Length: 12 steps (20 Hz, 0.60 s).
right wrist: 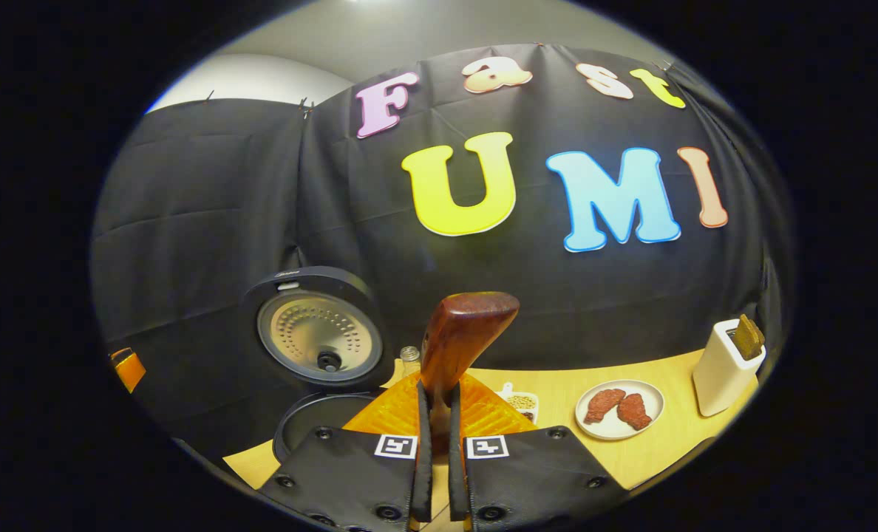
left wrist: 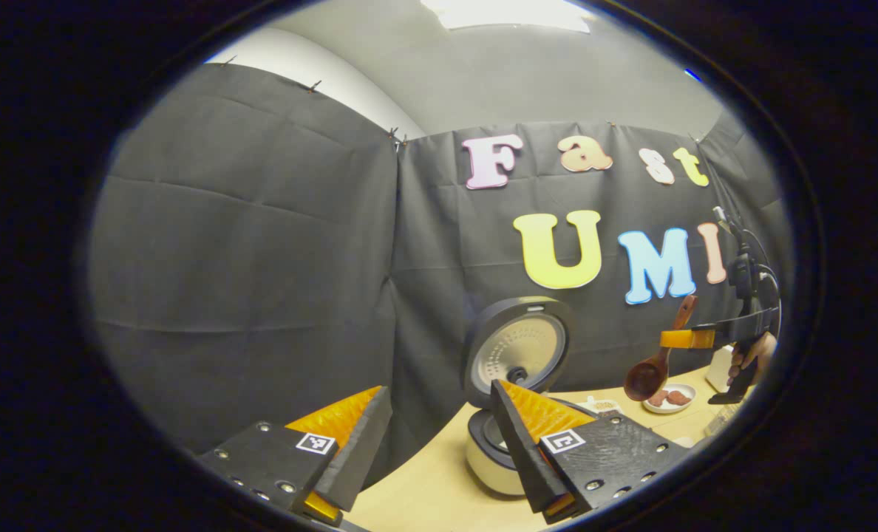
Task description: Close the left gripper, press the button to open the rice cooker; take a wooden spoon from the chopstick holder with the right hand, scoop a spoonful of rice and pour it into the rice cooker, then put the wooden spoon back into the chopstick holder.
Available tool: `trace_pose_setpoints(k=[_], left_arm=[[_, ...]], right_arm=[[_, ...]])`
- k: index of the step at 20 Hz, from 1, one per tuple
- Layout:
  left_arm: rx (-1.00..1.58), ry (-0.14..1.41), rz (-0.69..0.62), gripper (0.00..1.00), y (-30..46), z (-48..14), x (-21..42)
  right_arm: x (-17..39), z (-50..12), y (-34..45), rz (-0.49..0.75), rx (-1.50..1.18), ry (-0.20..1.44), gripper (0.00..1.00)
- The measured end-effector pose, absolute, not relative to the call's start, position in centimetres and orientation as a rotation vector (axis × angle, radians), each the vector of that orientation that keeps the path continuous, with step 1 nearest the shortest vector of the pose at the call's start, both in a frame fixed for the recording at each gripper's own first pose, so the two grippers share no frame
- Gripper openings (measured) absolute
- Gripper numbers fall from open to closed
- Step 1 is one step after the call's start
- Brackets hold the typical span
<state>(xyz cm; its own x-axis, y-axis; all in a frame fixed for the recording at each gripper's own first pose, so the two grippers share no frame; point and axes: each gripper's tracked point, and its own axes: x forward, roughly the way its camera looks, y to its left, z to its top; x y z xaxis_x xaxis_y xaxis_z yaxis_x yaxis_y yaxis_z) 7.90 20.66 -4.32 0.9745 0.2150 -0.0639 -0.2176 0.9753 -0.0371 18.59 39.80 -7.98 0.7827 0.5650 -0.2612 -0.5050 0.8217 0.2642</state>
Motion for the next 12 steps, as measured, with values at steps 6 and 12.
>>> trace_pose_setpoints(k=[6, 12], left_arm=[[-0.035, 0.029, 0.149, 0.84, 16.8, -2.5, 9.1], [-0.034, 0.014, 0.092, 0.85, 13.0, -1.3, 9.5]], right_arm=[[19.2, -7.9, 30.8, 0.449, 0.223, 0.349, 0.1], [19.1, -8.2, 21.9, 0.315, 0.257, 0.361, 0.1]])
